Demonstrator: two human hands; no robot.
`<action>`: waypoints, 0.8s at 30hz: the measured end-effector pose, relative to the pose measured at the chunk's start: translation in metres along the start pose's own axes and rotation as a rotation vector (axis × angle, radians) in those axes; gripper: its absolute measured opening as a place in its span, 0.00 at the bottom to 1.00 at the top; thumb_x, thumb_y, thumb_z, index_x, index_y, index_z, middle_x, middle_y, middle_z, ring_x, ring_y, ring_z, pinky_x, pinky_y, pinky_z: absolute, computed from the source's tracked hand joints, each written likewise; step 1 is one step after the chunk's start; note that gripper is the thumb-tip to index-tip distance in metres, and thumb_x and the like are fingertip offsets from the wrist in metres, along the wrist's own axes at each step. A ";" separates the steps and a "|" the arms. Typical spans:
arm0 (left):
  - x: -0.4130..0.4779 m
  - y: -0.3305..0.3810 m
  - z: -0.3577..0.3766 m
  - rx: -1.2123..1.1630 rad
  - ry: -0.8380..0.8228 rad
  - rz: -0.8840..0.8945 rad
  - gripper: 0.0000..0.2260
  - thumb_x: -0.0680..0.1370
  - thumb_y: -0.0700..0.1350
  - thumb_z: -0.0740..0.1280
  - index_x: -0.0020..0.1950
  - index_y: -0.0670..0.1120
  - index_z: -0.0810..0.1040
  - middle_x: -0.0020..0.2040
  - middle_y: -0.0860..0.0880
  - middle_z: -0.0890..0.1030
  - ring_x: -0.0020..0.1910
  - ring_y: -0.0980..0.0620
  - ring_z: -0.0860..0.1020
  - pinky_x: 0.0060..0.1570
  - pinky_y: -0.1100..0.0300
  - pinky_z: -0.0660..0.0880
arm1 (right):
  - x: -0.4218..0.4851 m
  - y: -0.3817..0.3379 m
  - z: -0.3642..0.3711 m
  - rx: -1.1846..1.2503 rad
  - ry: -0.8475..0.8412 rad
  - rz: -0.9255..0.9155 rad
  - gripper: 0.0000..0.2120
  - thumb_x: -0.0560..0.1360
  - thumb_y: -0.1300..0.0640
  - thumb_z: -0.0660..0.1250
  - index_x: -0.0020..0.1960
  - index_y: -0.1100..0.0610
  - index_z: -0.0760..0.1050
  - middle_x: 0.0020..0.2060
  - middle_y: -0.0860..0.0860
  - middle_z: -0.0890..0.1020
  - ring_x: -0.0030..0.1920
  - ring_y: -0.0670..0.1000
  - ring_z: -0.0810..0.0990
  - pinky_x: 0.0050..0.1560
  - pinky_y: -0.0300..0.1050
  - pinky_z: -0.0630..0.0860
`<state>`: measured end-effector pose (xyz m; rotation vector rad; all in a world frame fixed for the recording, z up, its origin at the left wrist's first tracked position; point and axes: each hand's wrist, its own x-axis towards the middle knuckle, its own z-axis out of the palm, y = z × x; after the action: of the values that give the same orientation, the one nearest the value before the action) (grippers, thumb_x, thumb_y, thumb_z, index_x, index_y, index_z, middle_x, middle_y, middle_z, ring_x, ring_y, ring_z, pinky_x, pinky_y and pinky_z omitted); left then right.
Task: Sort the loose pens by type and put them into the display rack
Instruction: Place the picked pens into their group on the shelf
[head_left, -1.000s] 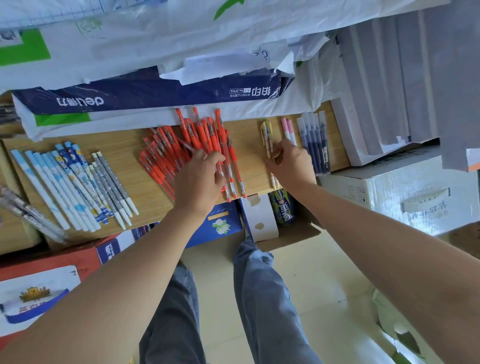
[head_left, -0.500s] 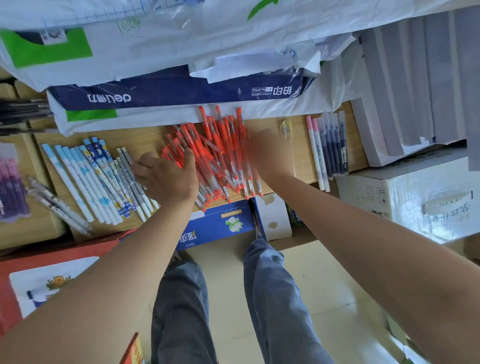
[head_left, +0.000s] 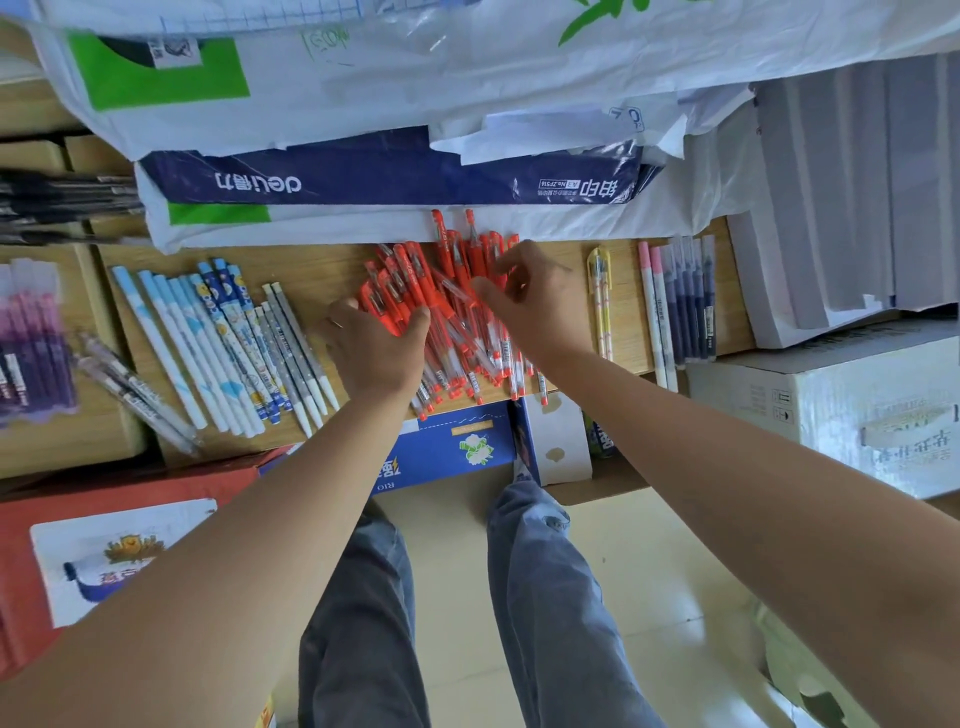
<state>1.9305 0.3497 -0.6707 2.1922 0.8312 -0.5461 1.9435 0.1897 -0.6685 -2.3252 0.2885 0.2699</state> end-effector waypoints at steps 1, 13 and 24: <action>0.000 -0.001 -0.001 0.006 -0.002 0.004 0.36 0.73 0.56 0.71 0.71 0.36 0.61 0.69 0.37 0.63 0.67 0.39 0.67 0.63 0.49 0.68 | 0.002 -0.006 0.006 -0.059 -0.057 -0.026 0.13 0.72 0.48 0.71 0.46 0.57 0.76 0.35 0.49 0.79 0.33 0.48 0.76 0.33 0.41 0.74; -0.007 -0.003 -0.011 0.002 -0.047 0.030 0.33 0.73 0.54 0.72 0.70 0.38 0.63 0.69 0.39 0.62 0.64 0.39 0.71 0.61 0.52 0.69 | -0.017 -0.002 -0.005 -0.101 -0.200 -0.058 0.03 0.72 0.60 0.69 0.40 0.57 0.76 0.28 0.45 0.74 0.28 0.43 0.70 0.32 0.36 0.70; -0.017 -0.013 -0.009 0.032 -0.072 0.024 0.31 0.74 0.54 0.71 0.69 0.37 0.64 0.69 0.37 0.64 0.65 0.39 0.70 0.60 0.51 0.70 | -0.057 0.030 -0.030 0.154 -0.126 0.126 0.07 0.74 0.55 0.71 0.41 0.58 0.76 0.31 0.48 0.77 0.31 0.45 0.74 0.33 0.37 0.73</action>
<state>1.9108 0.3568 -0.6609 2.1956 0.7627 -0.6264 1.8840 0.1547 -0.6517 -2.1318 0.3803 0.4399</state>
